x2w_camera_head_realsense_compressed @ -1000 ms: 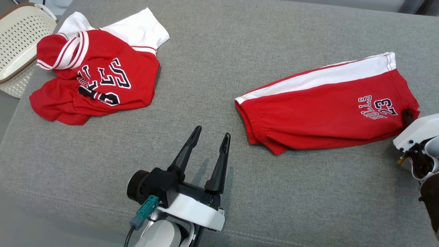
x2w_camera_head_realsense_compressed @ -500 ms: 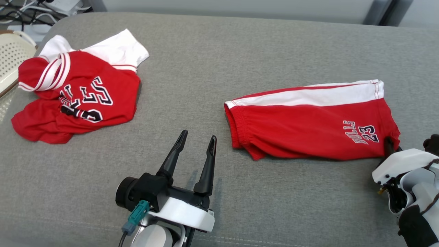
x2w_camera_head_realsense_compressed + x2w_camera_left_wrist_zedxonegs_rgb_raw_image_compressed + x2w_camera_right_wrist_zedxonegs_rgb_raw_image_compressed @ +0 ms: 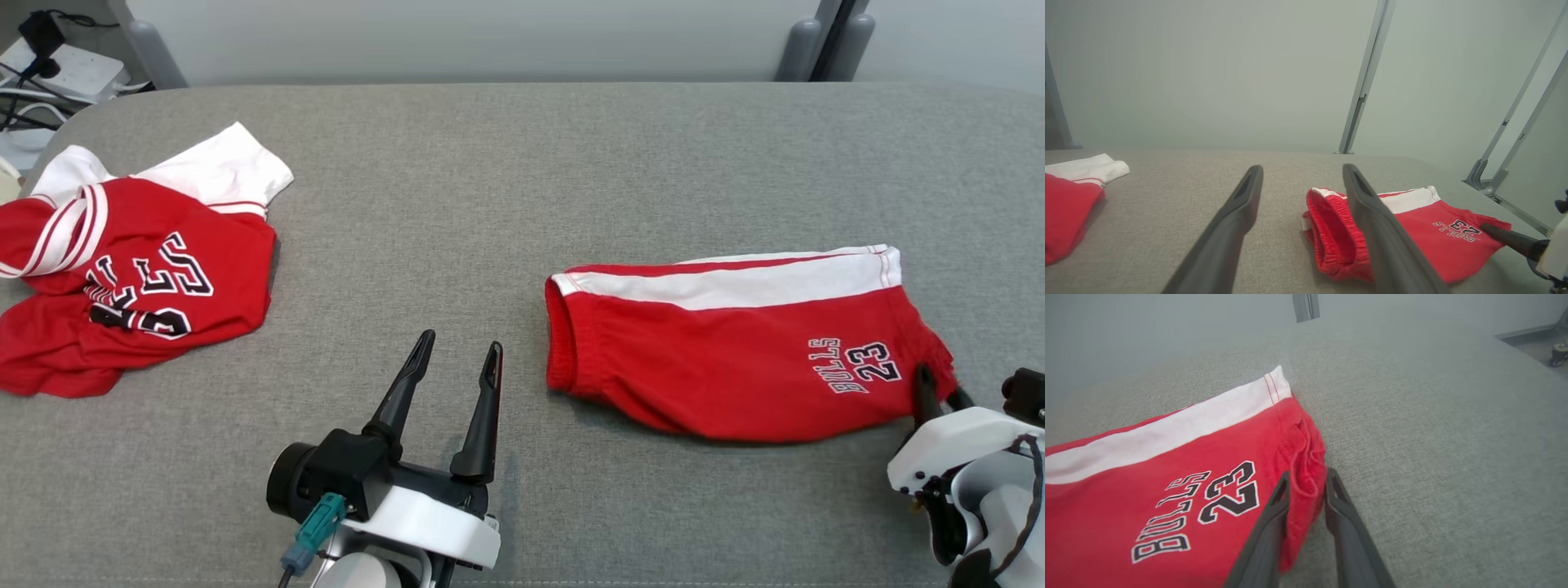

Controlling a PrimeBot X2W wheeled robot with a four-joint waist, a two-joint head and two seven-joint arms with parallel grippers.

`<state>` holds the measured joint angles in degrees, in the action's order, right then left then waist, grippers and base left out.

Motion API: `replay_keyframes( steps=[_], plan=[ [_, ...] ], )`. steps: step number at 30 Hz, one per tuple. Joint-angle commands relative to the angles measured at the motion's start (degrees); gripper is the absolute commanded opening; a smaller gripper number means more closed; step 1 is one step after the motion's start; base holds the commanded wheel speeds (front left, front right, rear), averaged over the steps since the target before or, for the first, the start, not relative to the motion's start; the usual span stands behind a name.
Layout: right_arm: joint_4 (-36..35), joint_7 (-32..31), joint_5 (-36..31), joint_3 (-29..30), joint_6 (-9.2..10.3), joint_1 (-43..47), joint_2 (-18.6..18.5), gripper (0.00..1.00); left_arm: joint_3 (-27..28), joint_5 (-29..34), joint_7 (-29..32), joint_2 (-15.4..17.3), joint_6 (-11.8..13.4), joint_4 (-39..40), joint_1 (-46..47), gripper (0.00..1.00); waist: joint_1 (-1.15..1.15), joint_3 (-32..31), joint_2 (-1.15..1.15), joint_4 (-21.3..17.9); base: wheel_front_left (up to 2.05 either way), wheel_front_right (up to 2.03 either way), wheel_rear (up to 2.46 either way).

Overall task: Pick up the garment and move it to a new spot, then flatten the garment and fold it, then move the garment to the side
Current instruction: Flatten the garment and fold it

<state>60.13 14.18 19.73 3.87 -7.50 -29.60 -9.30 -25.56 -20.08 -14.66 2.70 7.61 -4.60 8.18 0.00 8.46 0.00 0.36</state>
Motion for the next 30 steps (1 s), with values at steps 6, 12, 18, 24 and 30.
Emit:
replay_keyframes(
  steps=[6,12,18,24,30],
  plan=[
    [-10.1,0.8,-13.6,2.7,0.01,4.9,0.0,1.0,3.6,0.0,-0.3,0.2,0.4,0.9,-0.4,1.0,0.0,-0.6,0.0,-1.7,0.0,0.0,0.0],
    [-22.2,0.8,-19.0,0.2,0.01,11.2,2.5,1.0,5.8,1.4,-0.3,0.2,0.6,0.7,-1.5,1.0,0.0,-1.0,0.0,-3.1,0.0,0.0,0.0],
    [-30.8,0.8,-15.5,-5.4,0.01,18.1,1.0,1.0,7.2,2.8,-0.3,0.2,0.7,0.0,-3.0,1.0,0.0,-1.9,0.0,-4.2,0.0,0.0,0.0],
    [-34.3,0.8,-13.5,-6.7,0.01,21.7,-0.7,1.0,8.0,3.8,-0.3,0.2,0.3,-0.4,-4.2,1.0,0.0,-2.6,0.0,-4.8,0.0,0.0,0.0],
    [-36.5,0.8,-11.8,-6.4,0.01,23.7,-0.4,1.0,8.8,4.1,-0.3,0.2,0.0,-0.4,-5.6,1.0,0.0,-3.6,0.0,-5.5,0.0,0.0,0.0]
  ],
)
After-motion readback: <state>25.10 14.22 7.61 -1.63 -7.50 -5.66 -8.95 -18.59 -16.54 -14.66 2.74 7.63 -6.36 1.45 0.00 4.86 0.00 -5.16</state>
